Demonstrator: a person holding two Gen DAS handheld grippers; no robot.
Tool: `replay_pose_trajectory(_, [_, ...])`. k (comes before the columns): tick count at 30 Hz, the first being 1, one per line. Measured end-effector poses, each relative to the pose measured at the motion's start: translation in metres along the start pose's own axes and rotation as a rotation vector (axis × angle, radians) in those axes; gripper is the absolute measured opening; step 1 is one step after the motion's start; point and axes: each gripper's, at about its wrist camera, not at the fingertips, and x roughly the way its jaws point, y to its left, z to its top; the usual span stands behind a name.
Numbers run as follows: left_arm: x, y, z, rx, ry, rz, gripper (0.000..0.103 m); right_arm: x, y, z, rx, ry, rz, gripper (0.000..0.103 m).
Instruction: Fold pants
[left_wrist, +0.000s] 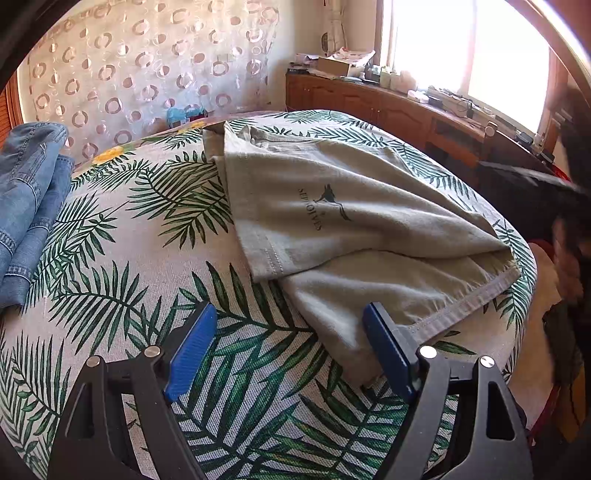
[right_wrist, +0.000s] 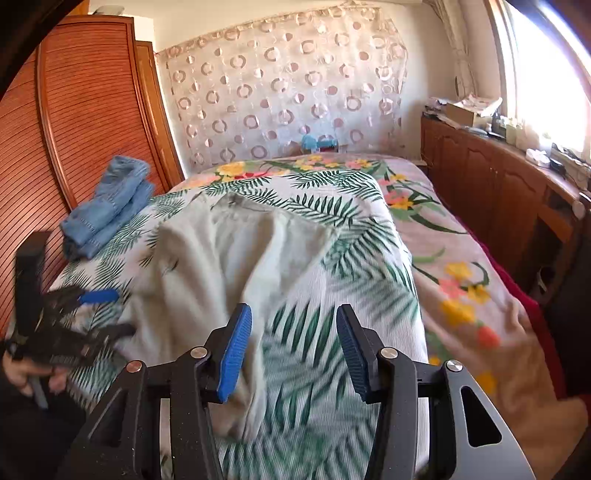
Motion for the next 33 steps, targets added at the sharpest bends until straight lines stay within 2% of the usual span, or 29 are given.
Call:
replay_pose_trajectory(6, [-0.001,0.0,-0.001,0.001,-0.003,-0.003,0.082,0.067,-0.013,0.033,0.02,0.107,-0.007,0.05])
replay_pose_trajectory(8, [-0.001,0.0,-0.001,0.001,-0.004,-0.004,0.082,0.086,-0.019,0.042,0.044,0.143,-0.022,0.041])
replay_pose_trajectory(10, [-0.001,0.001,-0.001,0.001,-0.005,-0.005,0.082,0.103,-0.026,0.049,0.055,0.173,-0.047,0.038])
replay_pose_trajectory(13, [-0.001,0.0,-0.001,0.002,-0.006,-0.004,0.082,0.111,-0.031,0.058,0.072,0.176,-0.055,0.025])
replay_pose_trajectory(14, [-0.002,0.0,-0.001,0.002,-0.006,-0.004,0.082,0.113,-0.03,0.06,0.073,0.184,-0.038,0.013])
replay_pose_trajectory(18, [-0.002,0.0,-0.001,0.003,-0.007,-0.006,0.082,0.118,-0.018,0.064,0.001,0.202,-0.021,0.004])
replay_pose_trajectory(22, [-0.002,0.0,-0.001,0.002,-0.007,-0.006,0.082,0.117,-0.029,0.083,-0.013,0.145,-0.159,0.004])
replay_pose_trajectory(29, [-0.002,-0.001,-0.002,0.001,-0.01,-0.01,0.082,0.117,-0.036,0.086,0.038,0.126,-0.165,0.004])
replay_pose_trajectory(33, [-0.002,0.001,-0.002,-0.005,-0.014,-0.017,0.082,0.098,-0.022,0.081,0.028,0.075,-0.156,0.024])
